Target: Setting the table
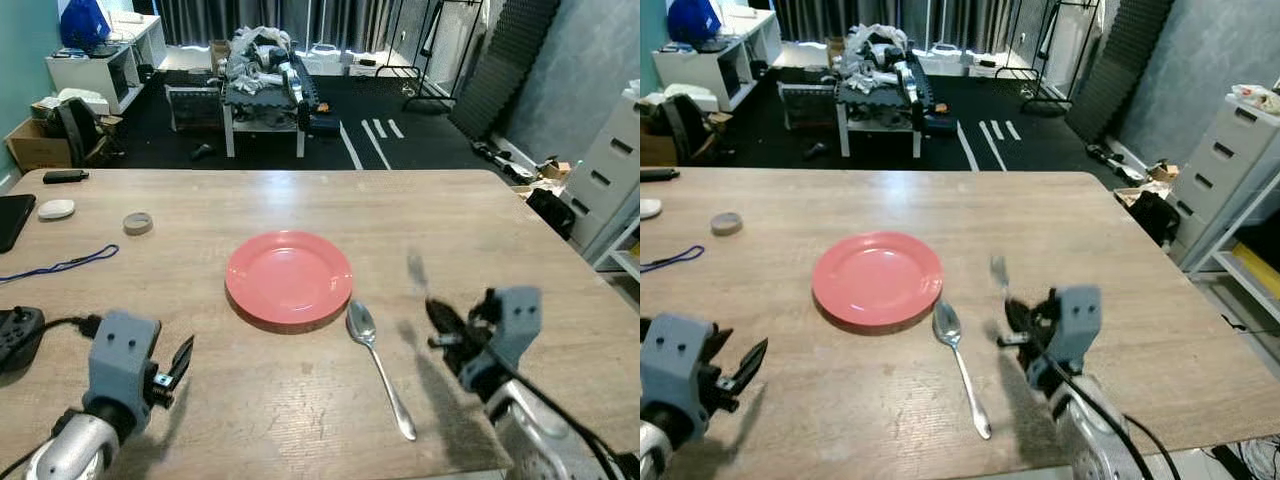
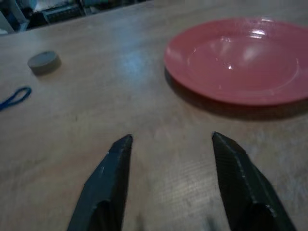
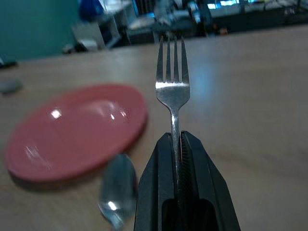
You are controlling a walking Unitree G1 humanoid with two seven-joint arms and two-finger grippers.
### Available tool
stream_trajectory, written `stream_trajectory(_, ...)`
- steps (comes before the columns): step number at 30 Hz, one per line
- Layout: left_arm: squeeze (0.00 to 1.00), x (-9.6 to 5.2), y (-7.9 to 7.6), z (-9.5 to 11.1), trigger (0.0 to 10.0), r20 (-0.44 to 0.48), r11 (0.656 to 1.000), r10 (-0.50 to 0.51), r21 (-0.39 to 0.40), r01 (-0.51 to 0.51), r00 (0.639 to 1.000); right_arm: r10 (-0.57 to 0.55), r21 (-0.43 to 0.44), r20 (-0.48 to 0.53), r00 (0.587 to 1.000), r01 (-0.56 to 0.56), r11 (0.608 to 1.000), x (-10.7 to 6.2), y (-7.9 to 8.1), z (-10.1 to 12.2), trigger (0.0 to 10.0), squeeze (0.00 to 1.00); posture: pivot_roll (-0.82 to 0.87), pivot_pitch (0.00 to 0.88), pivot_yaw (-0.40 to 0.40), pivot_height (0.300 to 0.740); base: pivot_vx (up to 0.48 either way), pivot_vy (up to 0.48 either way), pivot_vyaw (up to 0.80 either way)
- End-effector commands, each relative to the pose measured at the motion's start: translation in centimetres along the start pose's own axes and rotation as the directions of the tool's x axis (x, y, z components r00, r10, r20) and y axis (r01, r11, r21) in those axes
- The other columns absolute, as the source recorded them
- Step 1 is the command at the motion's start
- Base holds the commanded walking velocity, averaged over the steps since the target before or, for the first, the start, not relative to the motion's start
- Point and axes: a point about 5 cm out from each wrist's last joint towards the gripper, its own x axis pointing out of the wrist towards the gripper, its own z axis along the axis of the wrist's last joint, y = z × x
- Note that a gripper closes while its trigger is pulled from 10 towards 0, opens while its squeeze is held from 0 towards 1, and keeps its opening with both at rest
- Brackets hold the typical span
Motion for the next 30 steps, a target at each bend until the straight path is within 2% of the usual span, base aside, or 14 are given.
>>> stream_trajectory(1, 1.0, 0.09, -0.27, -0.72, 10.0, -0.025, 1.0, -0.024, 0.001, 0.024, 0.999, 0.001, 0.013, -0.004, 1.0, -0.001, 1.0, -0.11, 0.39, -0.01, 10.0, 0.0, 0.07, 0.179, 0.046, 0.74, 0.0, 0.0, 0.0)
stream_trajectory(10, 1.0, 0.29, -0.73, -0.7, 10.0, -0.029, 0.999, -0.032, 0.005, 0.032, 0.999, 0.002, 0.036, -0.003, 1.0, -0.002, 0.999, -0.28, 1.09, 0.51, 10.0, 0.0, 0.07, 0.174, 0.042, 0.74, 0.0, 0.0, 0.0)
stream_trajectory(11, 0.03, 0.31, -0.72, -0.71, 10.0, -0.03, 1.0, -0.03, 0.006, 0.03, 0.999, 0.002, 0.037, -0.004, 1.0, -0.002, 0.999, -0.27, 1.11, 0.53, 10.0, 0.0, 0.07, 0.173, 0.041, 0.74, 0.0, 0.0, 0.0)
stream_trajectory(12, 0.03, 0.32, -0.72, -0.73, 10.0, -0.03, 1.0, -0.028, 0.006, 0.029, 0.999, 0.001, 0.038, -0.004, 1.0, -0.001, 0.999, -0.27, 1.12, 0.55, 10.0, 0.0, 0.07, 0.173, 0.041, 0.74, 0.0, 0.0, 0.0)
stream_trajectory(13, 0.0, 0.34, -0.76, -0.74, 5.1, -0.029, 1.0, -0.029, 0.006, 0.029, 0.999, 0.001, 0.039, -0.005, 1.0, 0.0, 0.999, -0.26, 1.12, 0.56, 10.0, 0.0, 0.07, 0.171, 0.038, 0.74, 0.0, 0.0, 0.0)
stream_trajectory(15, 0.0, 0.34, -0.8, -0.74, 5.1, -0.028, 1.0, -0.031, 0.004, 0.031, 0.999, 0.001, 0.039, -0.006, 1.0, 0.0, 0.999, -0.27, 1.11, 0.55, 10.0, 0.0, 0.07, 0.171, 0.038, 0.74, 0.0, 0.0, 0.0)
stream_trajectory(16, 0.0, 0.33, -0.87, -0.77, 0.0, -0.025, 1.0, -0.031, 0.003, 0.031, 0.999, 0.0, 0.038, -0.008, 1.0, 0.001, 0.999, -0.27, 1.09, 0.53, 10.0, 0.0, 0.07, 0.17, 0.038, 0.74, 0.0, 0.0, 0.0)
stream_trajectory(23, 0.0, 0.24, -1.19, -0.98, 0.0, -0.026, 0.999, -0.033, 0.001, 0.033, 0.999, -0.008, 0.035, -0.026, 1.0, 0.008, 0.999, -0.39, 0.98, 0.39, 10.0, 0.0, 0.06, 0.165, 0.037, 0.74, 0.0, 0.0, 0.0)
stream_trajectory(24, 0.0, 0.26, -1.14, -1.03, 3.3, -0.029, 1.0, -0.026, -0.001, 0.026, 0.999, -0.008, 0.034, -0.028, 1.0, 0.009, 0.999, -0.41, 0.97, 0.36, 10.0, 0.0, 0.06, 0.164, 0.037, 0.74, 0.0, 0.0, 0.0)
stream_trajectory(26, 0.0, 0.28, -1.1, -1.06, 3.3, -0.031, 1.0, -0.021, -0.002, 0.021, 0.999, -0.009, 0.034, -0.029, 1.0, 0.01, 0.999, -0.43, 0.96, 0.34, 10.0, 0.0, 0.06, 0.164, 0.037, 0.74, 0.0, 0.0, 0.0)
stream_trajectory(27, 0.0, 0.3, -1.02, -1.1, 10.0, -0.033, 1.0, -0.013, 0.0, 0.013, 0.999, -0.01, 0.033, -0.031, 0.999, 0.011, 0.999, -0.46, 0.95, 0.29, 10.0, 0.0, 0.06, 0.164, 0.037, 0.74, 0.0, 0.0, 0.0)
stream_trajectory(30, 0.0, 0.24, -0.91, -1.3, 10.0, -0.039, 1.0, -0.001, -0.001, 0.001, 0.999, -0.013, 0.022, -0.038, 0.999, 0.014, 1.0, -0.78, 0.95, 0.0, 10.0, 0.0, 0.06, 0.16, 0.036, 0.74, 0.0, 0.0, 0.0)
